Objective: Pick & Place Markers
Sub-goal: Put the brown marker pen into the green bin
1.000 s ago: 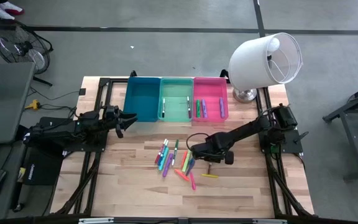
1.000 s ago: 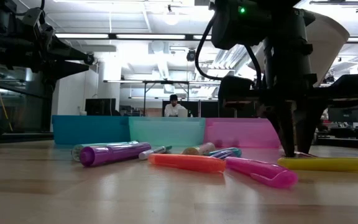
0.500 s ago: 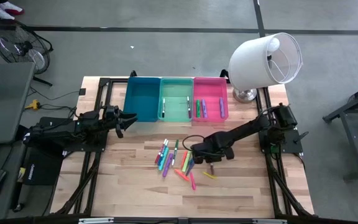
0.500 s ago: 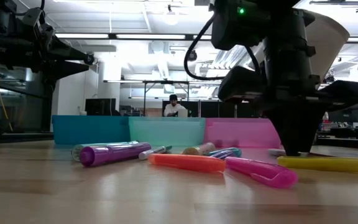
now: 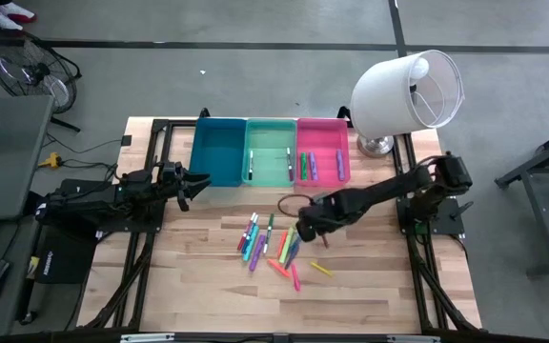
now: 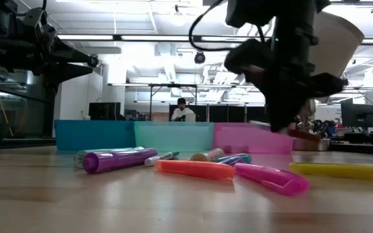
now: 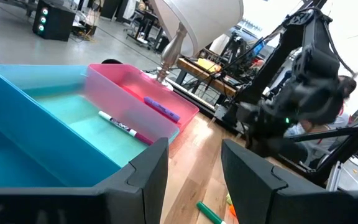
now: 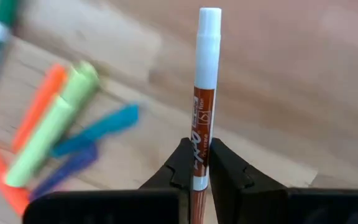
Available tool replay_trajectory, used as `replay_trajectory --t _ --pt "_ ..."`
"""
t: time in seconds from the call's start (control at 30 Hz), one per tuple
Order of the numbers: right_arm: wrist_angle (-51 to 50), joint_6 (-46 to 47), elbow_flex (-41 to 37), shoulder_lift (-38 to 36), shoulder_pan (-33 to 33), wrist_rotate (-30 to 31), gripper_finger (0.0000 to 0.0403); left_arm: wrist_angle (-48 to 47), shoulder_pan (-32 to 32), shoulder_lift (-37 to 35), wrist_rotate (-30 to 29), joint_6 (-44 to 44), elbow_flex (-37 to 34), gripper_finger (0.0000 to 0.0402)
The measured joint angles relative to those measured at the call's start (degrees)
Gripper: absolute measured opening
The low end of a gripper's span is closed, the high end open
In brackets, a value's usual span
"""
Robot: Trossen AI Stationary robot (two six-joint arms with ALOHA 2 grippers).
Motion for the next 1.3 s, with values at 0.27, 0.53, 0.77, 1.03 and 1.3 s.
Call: replay_trajectory --t 0.27,0.53,0.77,1.03,1.3 --pt "8.4 -13.7 0.1 -5.2 -8.0 -0.4 0.0020 0.0 0.0 0.0 0.0 0.0 0.0 0.0147" --pt "22.8 -20.0 0.2 -6.1 -16.9 -4.8 0.0020 0.0 0.0 0.0 0.0 0.0 0.0 0.0147" --pt "24.9 -20.4 3.4 -5.5 -21.5 -3.9 0.0020 0.0 0.0 0.0 0.0 0.0 0.0 0.0147" --pt "16.3 -23.8 18.4 3.2 -24.5 -0.9 0.0020 0.0 0.0 0.0 0.1 0.0 0.0 0.0147" --pt "6.5 -26.1 39.2 18.8 -27.4 -0.8 0.0020 0.0 0.0 0.0 0.1 0.0 0.0 0.0147"
